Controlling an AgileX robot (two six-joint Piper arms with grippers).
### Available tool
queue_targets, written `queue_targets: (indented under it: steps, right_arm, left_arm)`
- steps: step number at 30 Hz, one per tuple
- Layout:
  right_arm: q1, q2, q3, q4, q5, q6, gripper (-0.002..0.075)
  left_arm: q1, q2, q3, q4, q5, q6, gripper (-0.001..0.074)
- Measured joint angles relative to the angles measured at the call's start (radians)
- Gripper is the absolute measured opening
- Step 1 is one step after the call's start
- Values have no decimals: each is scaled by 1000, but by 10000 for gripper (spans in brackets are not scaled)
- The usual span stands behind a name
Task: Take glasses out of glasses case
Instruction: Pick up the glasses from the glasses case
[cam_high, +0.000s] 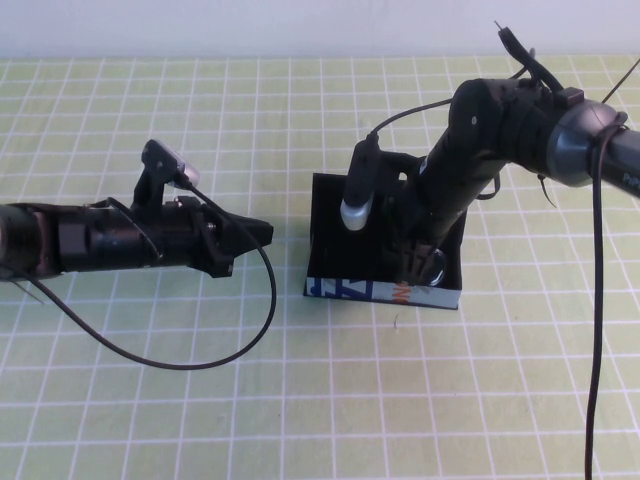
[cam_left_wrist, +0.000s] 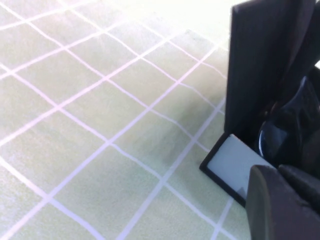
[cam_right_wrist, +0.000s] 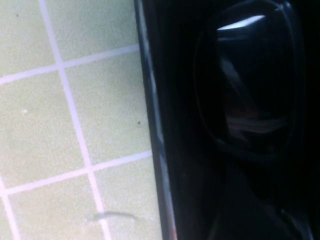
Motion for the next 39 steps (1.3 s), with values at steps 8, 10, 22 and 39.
queue_targets:
  steps: [8,10,22,39]
  right_arm:
    - [0,0,0,9,-2,0,158]
    - [0,1,0,11,-2,0,137]
    - [0,-1,-21,28,55,2,13]
    - [0,-12,-308,14,289,203,9]
  left_arm:
    - [0,0,0,1,12,0,-4]
    - [0,0,0,4,14,0,-4]
    - [0,0,0,13,38,-7,-4]
    - [0,-38,0,8,44,-74,-4]
